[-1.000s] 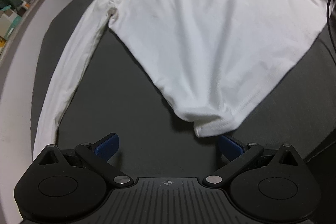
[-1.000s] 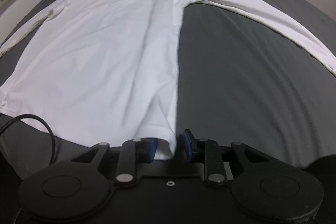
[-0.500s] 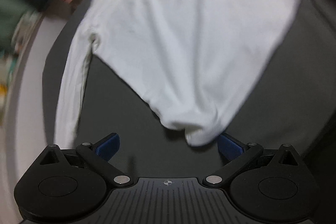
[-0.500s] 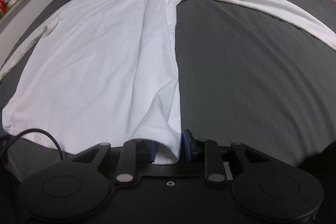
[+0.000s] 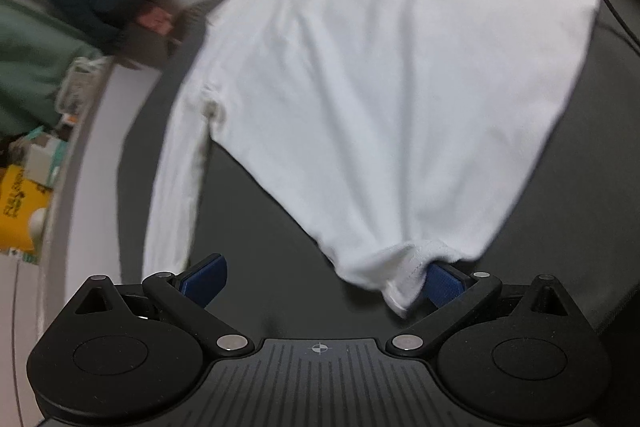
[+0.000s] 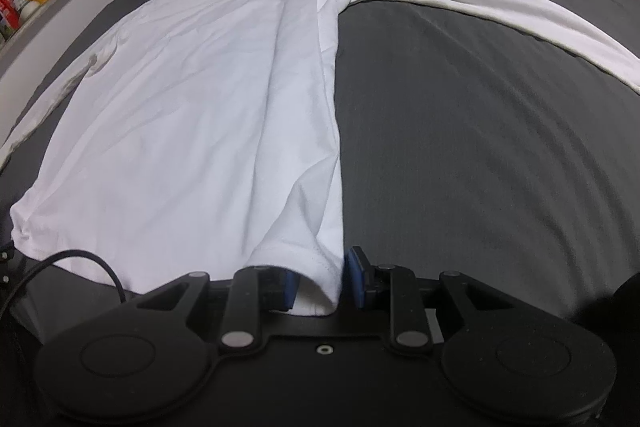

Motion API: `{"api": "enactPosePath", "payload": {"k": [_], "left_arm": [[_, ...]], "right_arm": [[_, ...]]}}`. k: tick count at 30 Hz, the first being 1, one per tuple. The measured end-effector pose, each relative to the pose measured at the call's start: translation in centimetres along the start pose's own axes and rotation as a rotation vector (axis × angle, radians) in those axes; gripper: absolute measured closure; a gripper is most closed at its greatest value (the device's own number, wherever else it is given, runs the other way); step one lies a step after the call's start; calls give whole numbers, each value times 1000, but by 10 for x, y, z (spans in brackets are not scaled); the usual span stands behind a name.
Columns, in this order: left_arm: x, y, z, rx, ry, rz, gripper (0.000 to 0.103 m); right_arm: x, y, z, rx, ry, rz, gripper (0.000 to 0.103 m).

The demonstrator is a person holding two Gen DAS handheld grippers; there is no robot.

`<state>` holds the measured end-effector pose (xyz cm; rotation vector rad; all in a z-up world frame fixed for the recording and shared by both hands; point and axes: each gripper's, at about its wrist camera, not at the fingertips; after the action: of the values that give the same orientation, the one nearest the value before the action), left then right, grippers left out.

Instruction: Fold clothes

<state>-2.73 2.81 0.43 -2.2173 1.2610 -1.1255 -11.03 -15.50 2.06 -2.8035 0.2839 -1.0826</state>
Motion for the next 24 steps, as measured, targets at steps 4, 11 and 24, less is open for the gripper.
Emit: {"api": "enactPosePath", "payload": {"k": [4, 11, 24], "left_arm": [[4, -17, 2, 59, 21, -106, 0], [12, -35, 27, 72, -20, -274, 0], [13, -74, 72, 9, -124, -597, 0]], "right_arm": [[2, 2, 1, 3, 5, 8, 77], [1, -1, 7, 6, -9, -14, 76], [8, 7, 9, -6, 30, 34, 65]]}}
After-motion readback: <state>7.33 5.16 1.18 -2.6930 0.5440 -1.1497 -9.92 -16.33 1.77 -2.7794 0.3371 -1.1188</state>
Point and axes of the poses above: each gripper's, at about its wrist camera, not at the fingertips, and z roughly the way its jaws point, y to its right, x to its top, and after that the axes turned 13 degrees about y, right-handed
